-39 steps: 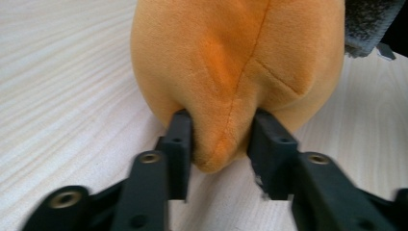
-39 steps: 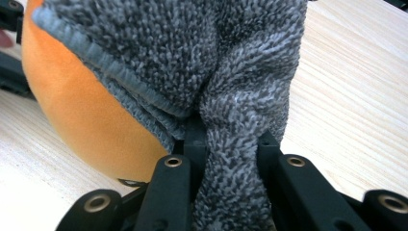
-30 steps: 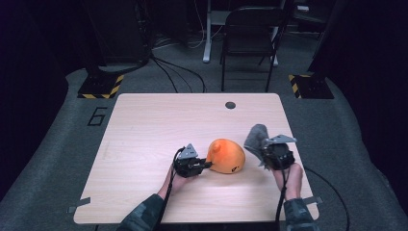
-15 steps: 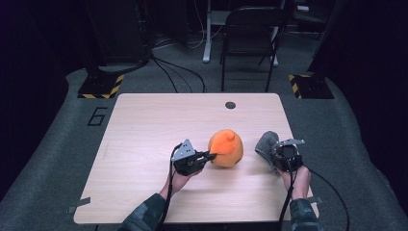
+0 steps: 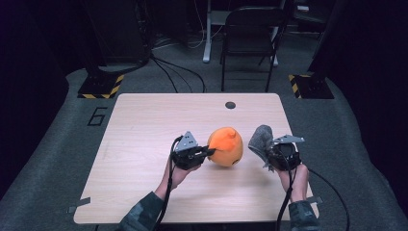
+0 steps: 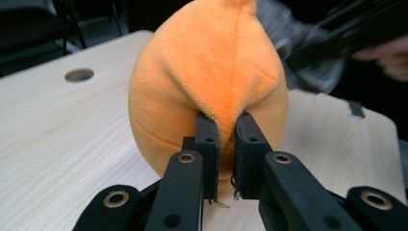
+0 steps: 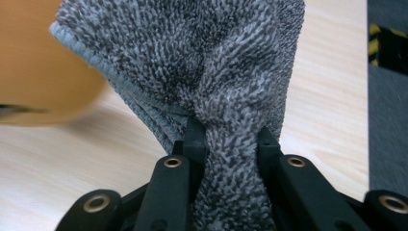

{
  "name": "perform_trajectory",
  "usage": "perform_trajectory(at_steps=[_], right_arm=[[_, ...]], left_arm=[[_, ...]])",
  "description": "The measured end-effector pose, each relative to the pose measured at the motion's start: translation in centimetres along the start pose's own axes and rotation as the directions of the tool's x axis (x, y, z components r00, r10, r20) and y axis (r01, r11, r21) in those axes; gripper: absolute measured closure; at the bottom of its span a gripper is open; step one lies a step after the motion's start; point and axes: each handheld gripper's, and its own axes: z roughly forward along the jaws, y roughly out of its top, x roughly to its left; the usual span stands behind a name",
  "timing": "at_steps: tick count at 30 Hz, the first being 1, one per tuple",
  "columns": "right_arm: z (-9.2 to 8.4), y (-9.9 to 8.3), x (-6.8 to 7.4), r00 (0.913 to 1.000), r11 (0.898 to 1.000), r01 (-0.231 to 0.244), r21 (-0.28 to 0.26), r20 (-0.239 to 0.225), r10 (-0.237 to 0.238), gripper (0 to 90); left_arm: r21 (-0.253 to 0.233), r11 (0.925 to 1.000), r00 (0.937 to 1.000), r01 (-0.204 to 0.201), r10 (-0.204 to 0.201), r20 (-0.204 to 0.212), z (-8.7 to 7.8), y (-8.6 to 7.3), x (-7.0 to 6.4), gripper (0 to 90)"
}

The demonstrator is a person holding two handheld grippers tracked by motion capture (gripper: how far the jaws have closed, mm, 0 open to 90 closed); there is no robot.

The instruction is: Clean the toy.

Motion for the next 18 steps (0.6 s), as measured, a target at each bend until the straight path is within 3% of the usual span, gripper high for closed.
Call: perform_trajectory(at_steps=[3, 7, 11, 15, 18], right_arm=[[-1.1, 0.8, 1.4, 0.9989, 0.999, 0.041, -0.022, -0.022, -0.042, 74.3], [-2.2, 1.8, 3.8, 0.9922, 0.993, 0.106, -0.05, -0.061, -0.109, 74.1], [-2.6, 2.8, 7.5, 0.9755, 0.979, 0.196, -0.057, -0.09, -0.201, 73.8], [-1.7, 3.0, 11.2, 0.9488, 0.954, 0.297, -0.031, -0.104, -0.298, 73.3], [-0.5, 2.7, 12.4, 0.9426, 0.944, 0.331, -0.007, -0.045, -0.331, 73.5]], left_arm=[[0.048, 0.9986, 0.9997, 0.022, -0.022, 0.009, 1.1, -0.5, 0.2, 82.2], [0.088, 0.9961, 1.0, 0.002, -0.002, 0.005, 2.0, -1.1, -0.2, 82.0], [0.098, 0.995, 0.9998, -0.02, 0.02, -0.003, 1.7, -1.4, -0.5, 81.7], [0.089, 0.9958, 0.9998, -0.021, 0.021, 0.005, 1.6, -1.8, -0.6, 81.7], [0.093, 0.9938, 0.9981, -0.061, 0.061, 0.01, 1.8, -1.8, -1.1, 81.9]])
